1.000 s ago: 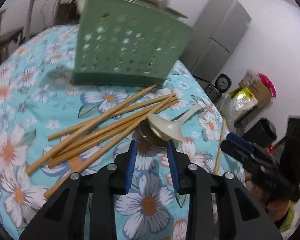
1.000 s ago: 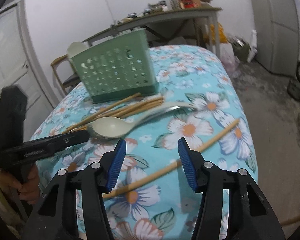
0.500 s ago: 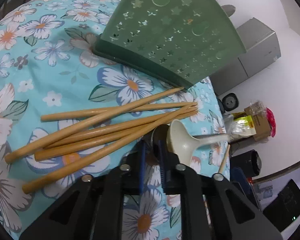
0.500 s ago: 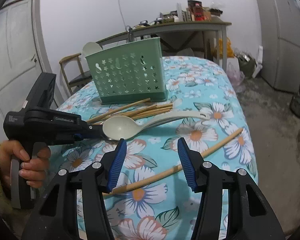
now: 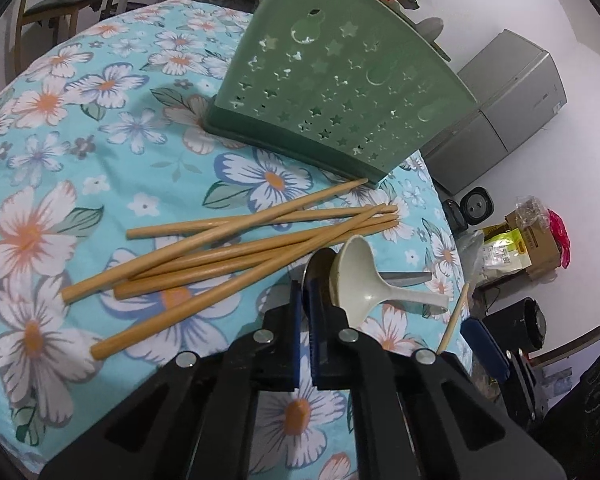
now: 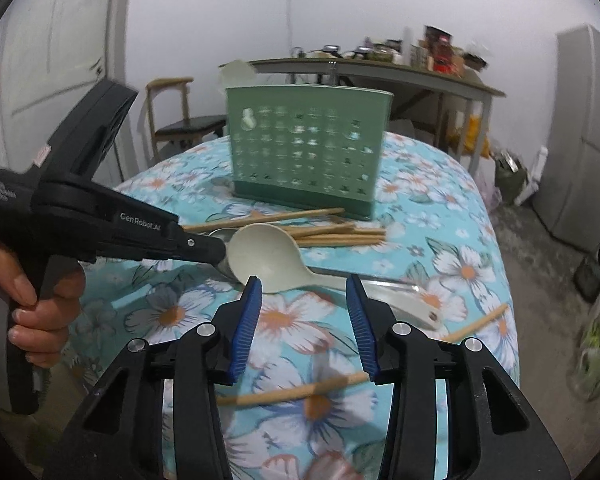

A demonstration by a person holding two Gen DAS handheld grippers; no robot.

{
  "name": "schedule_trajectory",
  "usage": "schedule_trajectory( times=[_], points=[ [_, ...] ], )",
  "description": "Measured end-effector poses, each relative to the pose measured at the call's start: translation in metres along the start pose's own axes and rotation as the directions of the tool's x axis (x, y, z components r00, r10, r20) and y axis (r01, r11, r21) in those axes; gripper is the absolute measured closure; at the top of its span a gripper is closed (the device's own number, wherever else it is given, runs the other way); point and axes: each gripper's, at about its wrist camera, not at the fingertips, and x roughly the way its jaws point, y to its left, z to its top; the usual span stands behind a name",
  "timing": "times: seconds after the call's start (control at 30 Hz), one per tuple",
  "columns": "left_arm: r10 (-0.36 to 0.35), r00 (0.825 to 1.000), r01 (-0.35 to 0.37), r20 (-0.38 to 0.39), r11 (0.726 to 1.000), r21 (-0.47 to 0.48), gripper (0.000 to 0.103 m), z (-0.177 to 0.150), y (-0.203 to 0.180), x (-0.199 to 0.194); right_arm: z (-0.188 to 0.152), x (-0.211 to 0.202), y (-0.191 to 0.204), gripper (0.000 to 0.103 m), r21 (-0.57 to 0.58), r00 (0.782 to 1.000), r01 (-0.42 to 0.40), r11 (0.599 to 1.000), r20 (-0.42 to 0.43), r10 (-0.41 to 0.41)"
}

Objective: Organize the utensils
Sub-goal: 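Reach the left tool to the metal spoon on the quilt and grasp it, then grasp the white spoon with the right tool while the left tool lifts the metal spoon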

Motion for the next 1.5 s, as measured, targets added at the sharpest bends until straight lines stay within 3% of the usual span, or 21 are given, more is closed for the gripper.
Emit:
schedule_trajectory(
  times=[0.4, 0.57, 0.63, 1.0, 1.2, 1.5],
  points=[
    [0.046, 0.997, -0.047, 0.061, 0.999, 0.008, 0.101, -0.009, 0.017, -0.027, 0.01, 0.033, 0.054, 0.066, -0.233, 0.998, -0.038, 0.972, -0.048, 0.027],
    [0.04, 0.997, -0.041, 0.073, 0.999, 0.014, 0.101, -0.011, 0.019, -0.029, 0.004, 0.043, 0.076, 0.067, -0.332, 0.997, -0.008, 0.943, -0.071, -0.017],
    [0.035, 0.997, -0.036, 0.072, 0.999, 0.012, 0.101, -0.011, 0.021, -0.03, 0.003, 0.047, 0.079, 0.072, -0.349, 0.996, 0.015, 0.937, -0.074, -0.044],
    [0.012, 0.997, -0.012, 0.075, 1.0, 0.002, 0.101, -0.013, 0.03, -0.032, 0.002, 0.06, 0.08, 0.075, -0.375, 0.986, 0.083, 0.923, -0.101, -0.13],
    [0.008, 0.997, -0.008, 0.079, 1.0, -0.007, 0.101, -0.013, 0.035, -0.033, 0.006, 0.065, 0.076, 0.094, -0.355, 0.984, 0.086, 0.931, -0.113, -0.134],
    [0.028, 0.992, -0.03, 0.123, 0.999, 0.017, 0.102, -0.014, 0.03, -0.042, 0.03, 0.035, 0.058, 0.099, -0.266, 0.993, 0.107, 0.958, -0.021, -0.116]
  ],
)
